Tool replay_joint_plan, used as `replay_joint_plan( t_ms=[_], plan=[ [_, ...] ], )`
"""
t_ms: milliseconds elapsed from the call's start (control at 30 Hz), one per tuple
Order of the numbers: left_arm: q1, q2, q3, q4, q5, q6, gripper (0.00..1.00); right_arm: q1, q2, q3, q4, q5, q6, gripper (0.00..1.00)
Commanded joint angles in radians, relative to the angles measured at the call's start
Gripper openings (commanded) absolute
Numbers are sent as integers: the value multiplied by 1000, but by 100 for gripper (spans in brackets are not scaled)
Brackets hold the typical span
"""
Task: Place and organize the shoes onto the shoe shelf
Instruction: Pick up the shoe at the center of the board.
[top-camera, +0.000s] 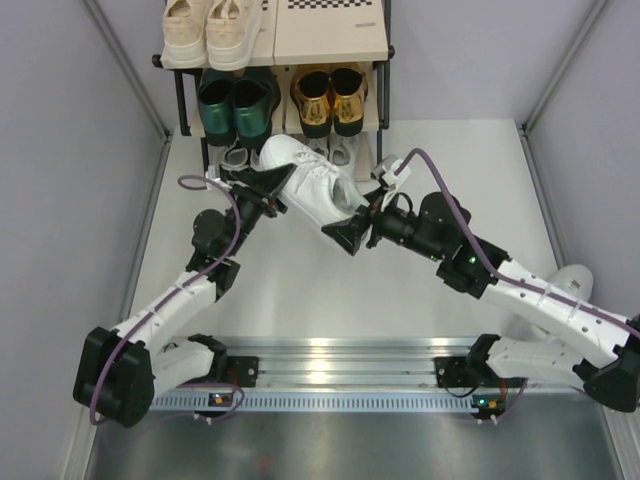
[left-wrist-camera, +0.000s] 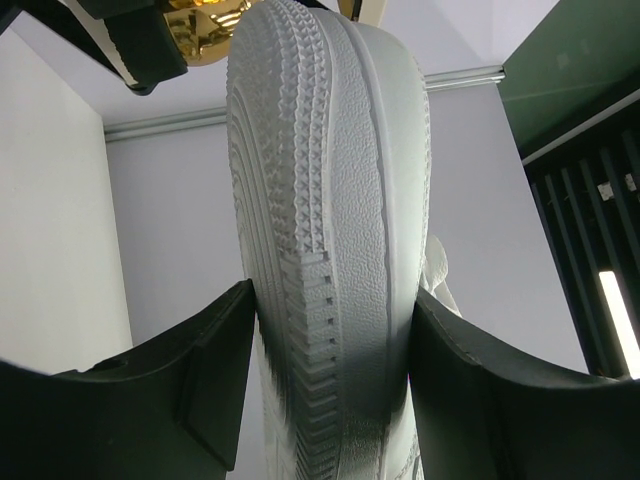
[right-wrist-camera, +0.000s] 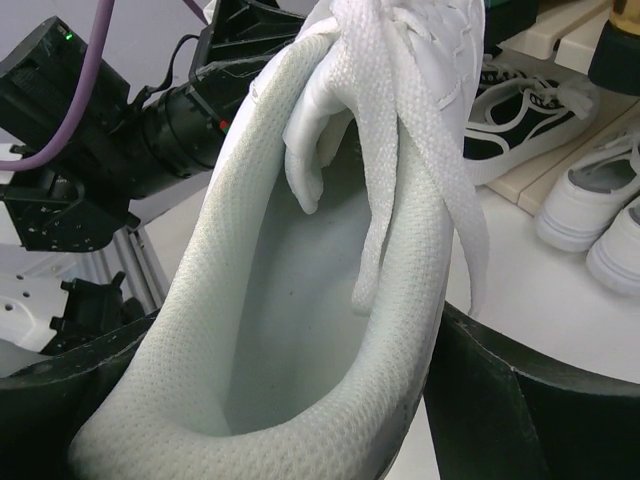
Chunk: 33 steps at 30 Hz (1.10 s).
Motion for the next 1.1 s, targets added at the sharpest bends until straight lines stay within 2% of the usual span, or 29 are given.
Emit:
replay_joint_plan(
  t_ms=[0,33,100,133,267,433,567,600,733,1067],
  plan=[
    [-11,-37,28,167,20,-42,0,10,0,83,55,-99,-34,3],
    [-11,-40,25,158,19,-44,0,10,-2,88,45,-101,-34,0],
    [-11,-48,22,153,19,-47,9,1,-6,105,47,-121,-26,0],
    [-11,-54,19,152,16,-45,22,-13,-6,111,47,-127,-19,0],
    [-11,-88,14,94,0,-27,52,-64,4,160,33,-168,61,0],
    [-11,-133,0,55,-18,-9,72,-117,27,207,38,-208,139,0],
    [-11,-143,-6,52,-18,-9,78,-145,49,227,36,-254,207,0],
    [-11,-145,-6,52,-21,-10,86,-148,50,227,38,-257,208,0],
    [-8,-152,15,35,-29,8,98,-174,61,243,44,-288,235,0],
    [26,-163,88,-75,9,54,98,-255,72,263,99,-349,323,0]
  ],
)
